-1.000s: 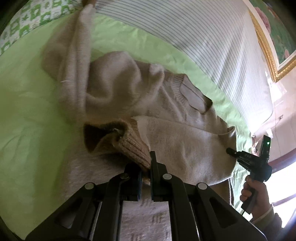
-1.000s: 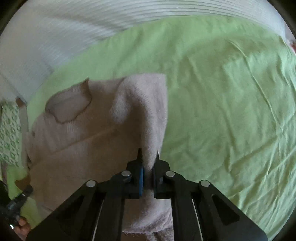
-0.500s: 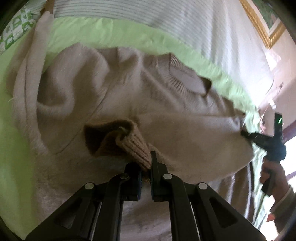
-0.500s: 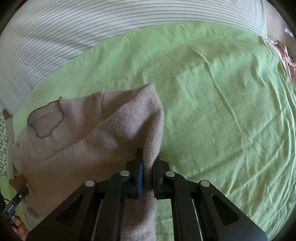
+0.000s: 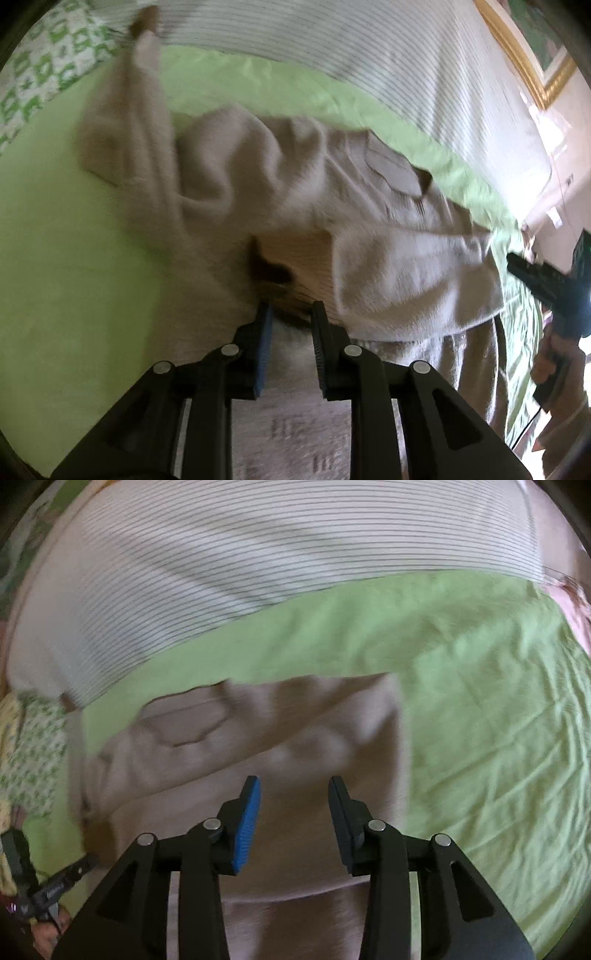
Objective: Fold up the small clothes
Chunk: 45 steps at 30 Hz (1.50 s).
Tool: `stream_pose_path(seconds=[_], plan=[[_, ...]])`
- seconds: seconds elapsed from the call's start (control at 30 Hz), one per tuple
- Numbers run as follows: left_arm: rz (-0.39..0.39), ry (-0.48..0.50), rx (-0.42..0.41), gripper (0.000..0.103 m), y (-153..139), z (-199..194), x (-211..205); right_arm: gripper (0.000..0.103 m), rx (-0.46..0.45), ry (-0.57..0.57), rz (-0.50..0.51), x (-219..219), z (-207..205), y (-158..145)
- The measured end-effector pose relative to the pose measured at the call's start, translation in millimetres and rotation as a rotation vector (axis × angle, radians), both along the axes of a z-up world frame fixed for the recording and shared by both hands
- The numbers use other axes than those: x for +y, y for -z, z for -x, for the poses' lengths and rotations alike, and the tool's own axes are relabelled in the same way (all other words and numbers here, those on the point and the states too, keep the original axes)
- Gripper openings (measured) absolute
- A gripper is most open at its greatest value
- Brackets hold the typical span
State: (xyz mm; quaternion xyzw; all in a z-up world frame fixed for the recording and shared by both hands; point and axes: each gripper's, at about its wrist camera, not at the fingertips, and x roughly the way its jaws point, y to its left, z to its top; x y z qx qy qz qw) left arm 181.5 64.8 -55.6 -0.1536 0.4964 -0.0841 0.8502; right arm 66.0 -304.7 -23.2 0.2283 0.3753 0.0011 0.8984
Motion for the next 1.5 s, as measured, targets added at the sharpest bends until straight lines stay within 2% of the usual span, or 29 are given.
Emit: stream_pose_path(seconds=[0.07,0.17,0.23,0.27,0.3,0.33,0.37,0.6,0.7,0.8,0.93,1.03,1.1,1.13,1.2,1.27,1.37,1.5], plan=[[0.002,-0.037,-0.001,0.034,-6.0,0.6,15.5,0.04,0.0,-0.046,-0.016,18.5,-1.2,-0.1],[0.013,-0.092,-0.002,0.036,-11.8,-1.8,38.7,0.04,0.006,-0.104,-0.031,46.3,-2.5,1.5],[0.016,-0.135,-0.002,0.043,-15.2,-5.5,54.9,0.04,0.014,-0.136,-0.04,63.7,-8.6,3.8],[0.014,-0.152,-0.003,0.05,-16.7,-7.9,60.8,0.04,0.017,-0.15,-0.049,71.3,-10.3,5.6],[0.007,-0.173,-0.001,0.065,-18.7,-12.7,68.3,0.04,0.019,-0.158,-0.056,77.6,-12.7,9.5],[-0.006,-0.187,0.005,0.074,-19.9,-16.9,73.2,0.04,0.022,-0.164,-0.062,82.7,-13.1,10.4],[-0.029,-0.211,0.001,0.078,-22.3,-24.7,79.6,0.04,0.024,-0.17,-0.066,87.4,-13.6,11.6],[-0.111,-0.285,-0.053,0.08,-44.1,-101.8,121.6,0.04,0.045,-0.195,-0.077,98.3,-7.7,19.0],[-0.199,-0.297,-0.02,0.08,-39.3,-154.4,131.6,0.04,0.059,-0.178,-0.082,97.2,-5.3,22.6],[-0.234,-0.295,0.023,0.08,-27.6,-187.5,138.4,0.04,0.067,-0.169,-0.086,93.8,-1.5,24.4],[-0.28,-0.3,0.073,0.079,-13.5,-211.1,140.0,0.04,0.083,-0.154,-0.081,88.9,1.8,29.7],[-0.307,-0.287,0.085,0.066,-7.2,-217.3,137.8,0.04,0.094,-0.138,-0.09,84.4,3.8,34.5],[-0.316,-0.267,0.086,0.046,-4.4,-218.8,135.4,0.04,0.093,-0.132,-0.094,82.8,5.1,35.2],[-0.325,-0.26,0.085,0.04,-3.5,-218.9,133.4,0.04,0.092,-0.131,-0.097,82.3,5.5,35.3],[-0.326,-0.246,0.077,0.015,-3.1,-218.6,129.4,0.04,0.086,-0.132,-0.098,82.5,5.9,34.3],[-0.339,-0.227,0.053,0.007,-7.1,-216.9,120.2,0.04,0.076,-0.134,-0.103,81.9,6.6,32.1],[-0.352,-0.196,-0.014,0.006,-26.3,-207.9,97.3,0.04,0.056,-0.132,-0.116,79.3,9.4,26.7],[-0.321,-0.122,-0.125,0.006,-70.8,-180.8,58.2,0.04,0.031,-0.125,-0.137,73.4,16.0,19.7]])
